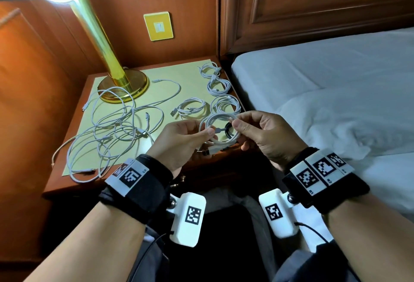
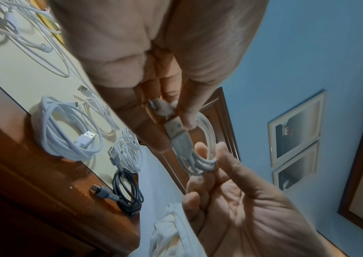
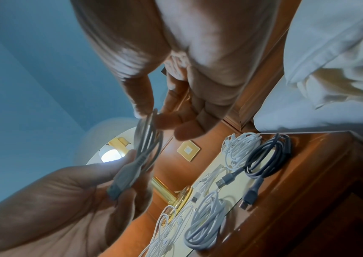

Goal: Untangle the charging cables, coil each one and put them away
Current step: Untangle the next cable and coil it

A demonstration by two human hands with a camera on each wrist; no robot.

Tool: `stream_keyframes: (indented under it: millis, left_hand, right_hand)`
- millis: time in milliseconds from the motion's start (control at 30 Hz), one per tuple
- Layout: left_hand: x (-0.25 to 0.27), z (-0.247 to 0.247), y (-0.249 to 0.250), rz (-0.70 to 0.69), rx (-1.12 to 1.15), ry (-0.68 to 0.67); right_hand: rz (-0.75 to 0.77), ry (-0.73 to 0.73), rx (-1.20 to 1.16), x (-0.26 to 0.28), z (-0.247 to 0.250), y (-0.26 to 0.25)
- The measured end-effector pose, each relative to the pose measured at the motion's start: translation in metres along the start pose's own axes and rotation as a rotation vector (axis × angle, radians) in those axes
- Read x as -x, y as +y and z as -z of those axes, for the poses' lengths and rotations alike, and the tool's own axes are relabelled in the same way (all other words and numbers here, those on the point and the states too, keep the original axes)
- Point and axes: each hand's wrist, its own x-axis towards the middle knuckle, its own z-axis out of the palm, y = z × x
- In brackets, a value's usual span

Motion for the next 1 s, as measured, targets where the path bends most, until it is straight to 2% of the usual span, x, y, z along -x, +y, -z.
stream_keyframes:
  millis: [267, 400, 533, 1000]
  left_hand:
    - [-0.0026, -0.0041, 0.0018, -0.057, 0.036, 0.073]
    - [-0.0052, -0.0042, 0.0013, -0.089, 0.045, 0.156]
    - [-0.0049, -0.0056, 0.0016, -0.115, 0.028, 0.178]
    - [-0.0060, -0.0062, 0.0024, -0.032, 0.161, 0.188]
  right_hand:
    - [-0.078, -0.070, -0.125, 0.0029, -0.0039, -0.0020]
    - [-0.110, -0.125, -0.229, 0.0044, 0.0005, -0.0047]
    - [-0.083, -0.104, -0.167, 0.0045, -0.0008, -0.0024]
    - [-0.087, -0.123, -0.165, 0.0046, -0.0007, -0.0032]
